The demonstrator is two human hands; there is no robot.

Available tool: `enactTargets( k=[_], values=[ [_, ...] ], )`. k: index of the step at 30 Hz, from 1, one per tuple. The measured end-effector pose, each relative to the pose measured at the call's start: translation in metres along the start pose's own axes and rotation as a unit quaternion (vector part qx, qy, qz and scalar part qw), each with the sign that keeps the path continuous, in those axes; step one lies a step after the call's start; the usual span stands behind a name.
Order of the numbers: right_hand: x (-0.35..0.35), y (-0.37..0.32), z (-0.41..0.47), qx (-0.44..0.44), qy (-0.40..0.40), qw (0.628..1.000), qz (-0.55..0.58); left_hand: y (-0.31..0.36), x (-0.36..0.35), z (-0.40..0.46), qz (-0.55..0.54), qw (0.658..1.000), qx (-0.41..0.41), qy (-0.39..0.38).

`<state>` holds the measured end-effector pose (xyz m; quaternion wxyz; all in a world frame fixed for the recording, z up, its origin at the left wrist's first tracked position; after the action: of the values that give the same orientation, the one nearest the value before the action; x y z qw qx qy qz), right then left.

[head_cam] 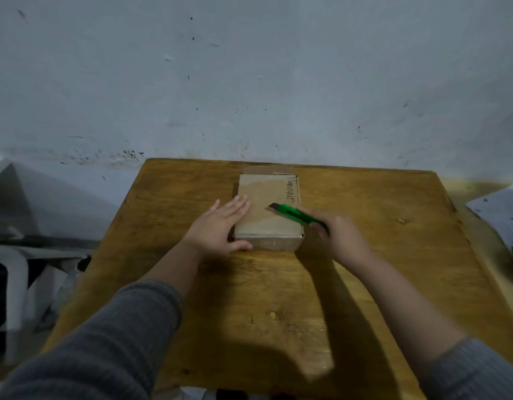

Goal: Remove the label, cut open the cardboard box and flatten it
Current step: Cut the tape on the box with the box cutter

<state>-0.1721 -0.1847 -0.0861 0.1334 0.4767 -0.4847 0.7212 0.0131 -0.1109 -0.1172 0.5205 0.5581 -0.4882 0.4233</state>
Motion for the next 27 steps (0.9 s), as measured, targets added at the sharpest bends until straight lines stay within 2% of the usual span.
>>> enactTargets(
  k=[3, 7, 17, 27],
  values=[
    [-0.003, -0.039, -0.016, 0.084, -0.004, 0.995, -0.05, 0.0, 0.002, -0.001, -0.01, 1.0, -0.01, 0.02],
    [-0.013, -0.068, -0.024, 0.126, -0.009, 0.979, -0.159, -0.001, 0.001, -0.004, -0.041, 0.998, -0.012, 0.047],
    [-0.029, -0.091, -0.027, 0.145, 0.005, 0.958, -0.247, -0.004, -0.001, -0.002, -0.015, 0.998, -0.024, 0.062],
    [-0.027, -0.1, -0.027, 0.148, 0.038, 0.945, -0.288, -0.001, -0.004, -0.004, 0.076, 0.996, -0.021, 0.052]
  ],
)
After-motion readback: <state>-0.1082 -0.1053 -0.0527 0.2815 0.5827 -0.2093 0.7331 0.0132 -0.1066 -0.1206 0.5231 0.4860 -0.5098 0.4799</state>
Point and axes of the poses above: each hand's wrist, its own z-axis towards the middle knuckle, its own x-axis out of the back of the hand, y = z × x, the point moved 10 cm from there along z, towards the middle knuckle, and after that the axes turned 5 degrees about y, right-handed, at the moved point
